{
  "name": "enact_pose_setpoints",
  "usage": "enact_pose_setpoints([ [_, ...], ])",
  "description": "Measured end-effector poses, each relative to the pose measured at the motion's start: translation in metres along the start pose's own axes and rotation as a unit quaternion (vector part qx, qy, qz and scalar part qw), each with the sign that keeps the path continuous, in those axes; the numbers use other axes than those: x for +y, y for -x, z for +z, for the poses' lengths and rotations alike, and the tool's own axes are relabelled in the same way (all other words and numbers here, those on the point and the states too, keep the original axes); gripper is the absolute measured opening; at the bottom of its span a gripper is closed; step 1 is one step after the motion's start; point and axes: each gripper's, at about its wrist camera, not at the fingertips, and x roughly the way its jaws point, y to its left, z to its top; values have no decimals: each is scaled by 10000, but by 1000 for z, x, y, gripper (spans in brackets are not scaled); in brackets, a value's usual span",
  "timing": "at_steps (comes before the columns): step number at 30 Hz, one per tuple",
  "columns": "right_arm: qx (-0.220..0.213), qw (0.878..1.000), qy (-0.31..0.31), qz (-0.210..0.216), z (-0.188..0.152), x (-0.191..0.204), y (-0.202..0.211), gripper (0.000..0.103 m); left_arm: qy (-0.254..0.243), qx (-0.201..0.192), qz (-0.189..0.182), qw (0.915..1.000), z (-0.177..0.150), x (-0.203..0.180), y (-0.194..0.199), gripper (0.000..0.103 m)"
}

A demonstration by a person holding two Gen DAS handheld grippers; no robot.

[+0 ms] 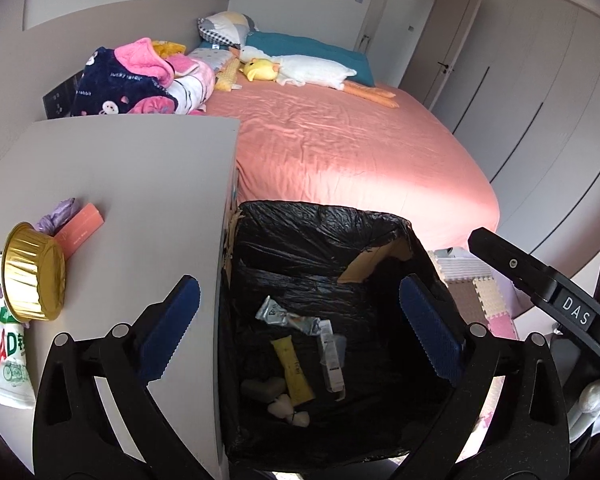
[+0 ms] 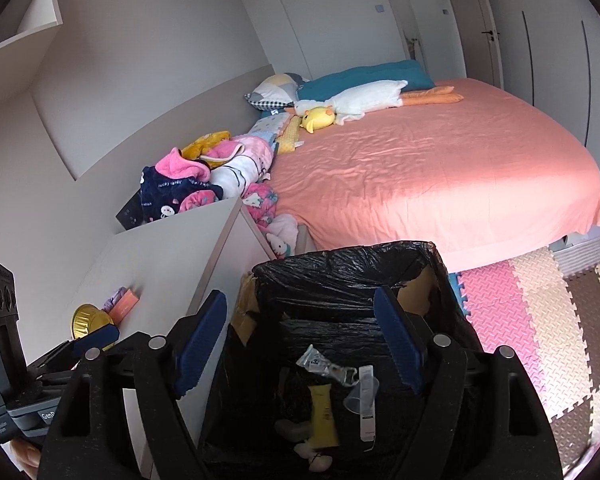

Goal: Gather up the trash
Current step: 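Open both grippers to drop the wrapper and cup into the bag, then move both grippers back toward the remaining items on the table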

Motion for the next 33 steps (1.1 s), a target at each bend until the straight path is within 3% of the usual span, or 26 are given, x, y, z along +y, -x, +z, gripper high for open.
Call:
enact_pose_setpoints([
  [20,260,9991,241,227,-12,38,-15,77,206,-115,317,9992,-11,34,22,96],
  [33,463,9952,651,561,-27,85,-29,77,633,-290,737,9949,-21,84,53,96],
])
